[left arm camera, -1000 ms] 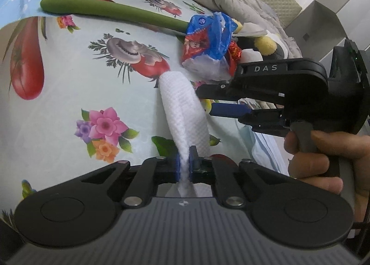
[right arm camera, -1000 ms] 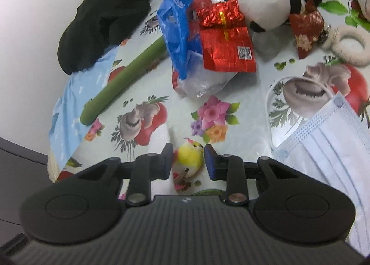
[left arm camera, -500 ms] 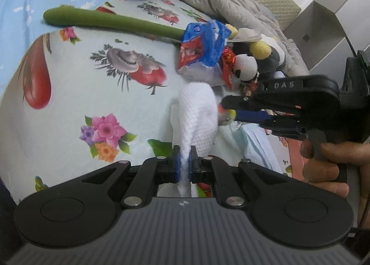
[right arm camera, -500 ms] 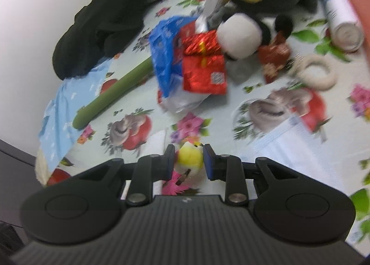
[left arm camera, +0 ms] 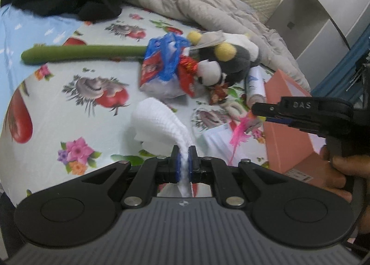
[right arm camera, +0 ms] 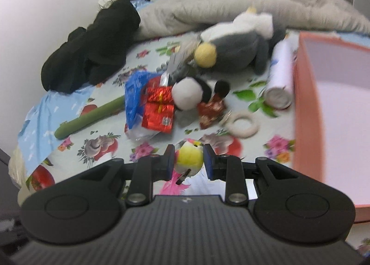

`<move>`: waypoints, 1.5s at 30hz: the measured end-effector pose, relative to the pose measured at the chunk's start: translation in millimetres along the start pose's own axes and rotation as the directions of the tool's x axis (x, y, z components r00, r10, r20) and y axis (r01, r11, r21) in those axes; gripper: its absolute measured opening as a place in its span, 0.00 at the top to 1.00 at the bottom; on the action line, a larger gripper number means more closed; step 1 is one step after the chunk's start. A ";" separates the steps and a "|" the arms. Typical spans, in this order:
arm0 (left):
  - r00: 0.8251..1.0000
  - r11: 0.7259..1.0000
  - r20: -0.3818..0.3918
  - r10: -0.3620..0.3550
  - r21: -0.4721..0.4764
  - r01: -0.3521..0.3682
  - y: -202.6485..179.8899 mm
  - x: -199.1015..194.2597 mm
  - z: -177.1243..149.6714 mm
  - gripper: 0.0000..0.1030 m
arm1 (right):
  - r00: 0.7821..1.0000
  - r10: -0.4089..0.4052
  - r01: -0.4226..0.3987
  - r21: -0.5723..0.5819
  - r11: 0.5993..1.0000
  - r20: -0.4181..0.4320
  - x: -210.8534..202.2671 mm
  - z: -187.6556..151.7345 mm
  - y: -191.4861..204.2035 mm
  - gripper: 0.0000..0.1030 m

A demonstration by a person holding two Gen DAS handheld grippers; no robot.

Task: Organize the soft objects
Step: 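Carry the towel and the bird toy over the pink box with both tools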

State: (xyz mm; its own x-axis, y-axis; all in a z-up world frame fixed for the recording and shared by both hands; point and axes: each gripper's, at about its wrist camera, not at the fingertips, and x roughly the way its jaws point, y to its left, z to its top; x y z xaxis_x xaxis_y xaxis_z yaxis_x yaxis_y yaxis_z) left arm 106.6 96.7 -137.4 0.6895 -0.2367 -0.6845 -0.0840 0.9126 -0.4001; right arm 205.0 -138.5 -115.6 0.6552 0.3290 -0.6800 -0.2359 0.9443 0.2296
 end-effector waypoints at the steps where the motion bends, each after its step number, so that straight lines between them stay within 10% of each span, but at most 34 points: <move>1: 1.000 1.000 0.002 -0.003 0.009 0.003 -5.4 -3.2 1.7 0.92 | 1.000 -0.002 0.002 -0.008 1.000 0.011 -7.5 0.3 -1.4 0.71; 24: 0.976 0.947 0.017 -0.219 0.245 0.209 -175.4 -57.9 40.6 0.92 | 0.967 -0.104 0.098 0.034 0.995 0.231 -190.2 -13.5 -55.9 0.71; 45: 0.962 0.900 -0.171 -0.212 0.348 0.261 -329.1 69.7 47.0 0.92 | 0.957 -0.237 0.205 0.185 0.961 0.168 -174.2 4.0 -205.9 0.71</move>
State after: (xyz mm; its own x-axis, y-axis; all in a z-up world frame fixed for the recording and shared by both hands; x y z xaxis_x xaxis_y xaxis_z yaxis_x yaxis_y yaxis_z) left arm 216.0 -204.5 -24.8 0.5579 -0.4785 -0.6781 0.3546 0.8761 -0.3265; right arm 142.3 -390.2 -41.6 0.8037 0.0929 -0.5877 0.0403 0.9770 0.2096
